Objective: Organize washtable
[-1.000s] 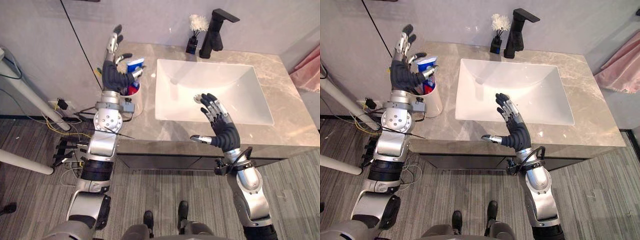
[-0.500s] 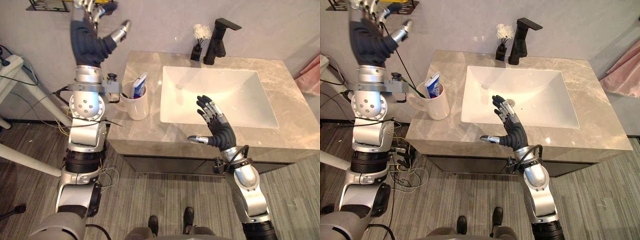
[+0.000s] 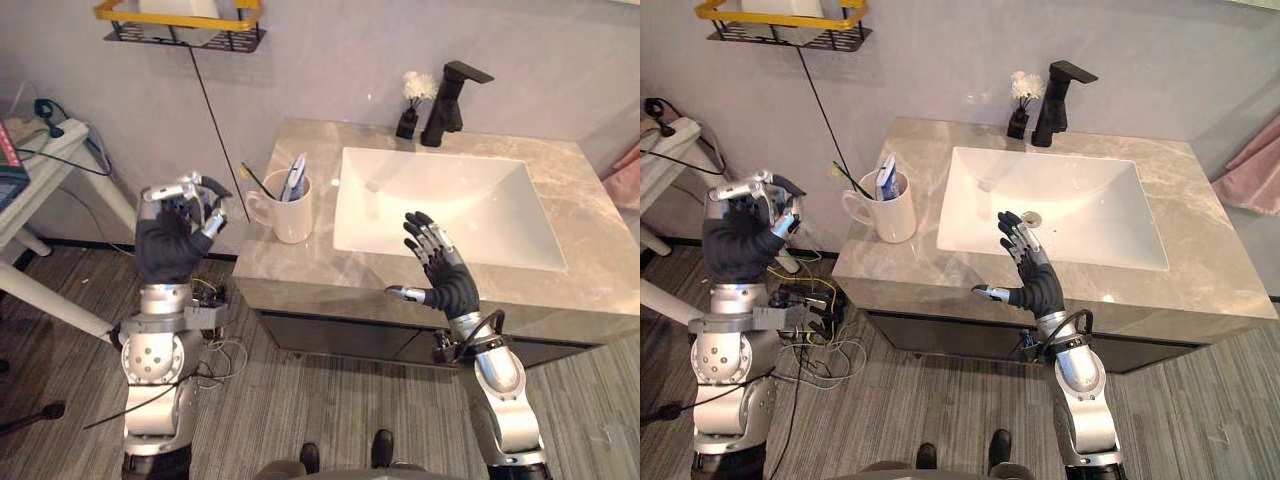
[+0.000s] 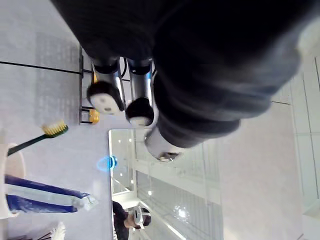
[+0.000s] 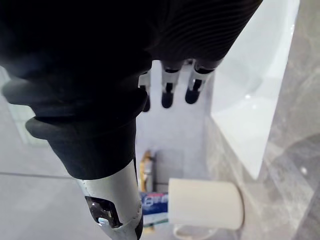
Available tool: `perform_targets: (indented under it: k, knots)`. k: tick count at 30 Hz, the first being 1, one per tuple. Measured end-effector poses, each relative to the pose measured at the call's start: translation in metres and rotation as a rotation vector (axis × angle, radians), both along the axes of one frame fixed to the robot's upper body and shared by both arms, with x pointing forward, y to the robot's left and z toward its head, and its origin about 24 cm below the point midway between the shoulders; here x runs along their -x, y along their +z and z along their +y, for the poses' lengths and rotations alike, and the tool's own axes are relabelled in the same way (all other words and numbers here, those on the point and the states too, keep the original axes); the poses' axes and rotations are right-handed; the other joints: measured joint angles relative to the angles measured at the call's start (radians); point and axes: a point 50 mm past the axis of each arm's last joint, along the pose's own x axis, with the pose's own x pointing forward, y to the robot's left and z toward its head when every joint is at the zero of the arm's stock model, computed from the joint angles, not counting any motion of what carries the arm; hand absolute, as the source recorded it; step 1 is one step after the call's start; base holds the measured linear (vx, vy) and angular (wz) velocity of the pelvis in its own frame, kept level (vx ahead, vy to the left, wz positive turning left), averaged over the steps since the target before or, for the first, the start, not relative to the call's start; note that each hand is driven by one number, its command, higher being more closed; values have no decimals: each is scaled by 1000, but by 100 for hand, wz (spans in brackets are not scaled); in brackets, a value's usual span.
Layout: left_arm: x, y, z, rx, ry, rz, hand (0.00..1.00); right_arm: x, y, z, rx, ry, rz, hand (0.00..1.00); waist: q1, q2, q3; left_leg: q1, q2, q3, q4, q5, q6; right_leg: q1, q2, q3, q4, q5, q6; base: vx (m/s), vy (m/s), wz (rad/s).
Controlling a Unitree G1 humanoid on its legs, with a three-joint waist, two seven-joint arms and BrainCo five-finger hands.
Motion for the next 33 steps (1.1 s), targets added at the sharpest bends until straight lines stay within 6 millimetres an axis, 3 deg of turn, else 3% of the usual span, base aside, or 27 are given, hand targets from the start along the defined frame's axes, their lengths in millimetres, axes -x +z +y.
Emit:
perform_targets:
  k: [11,21,33]
  knots:
    - [2,-23,-11,10,-71,128,100,1,-3,1,-2,16,20,0,-2,-6,-5,-6,0,-9,-12,11,1,-7,-1,-9,0,-5,6,15,3,3]
    - [-14,-60,-24,-51,-121,321,100,6,-2,2,-25,6,22,0,-4,-18,-6,-24,1,25,-10,7,2,-39,2,27,0,-2,9,-19,1,-9]
    - [-31,-76,-27,-83,-130,407,100,7,2,0,-24,-7,13,0,-5,-37,11,-52,4,57,18,-17,3,-68,6,60,0,3,10,9,2,-9]
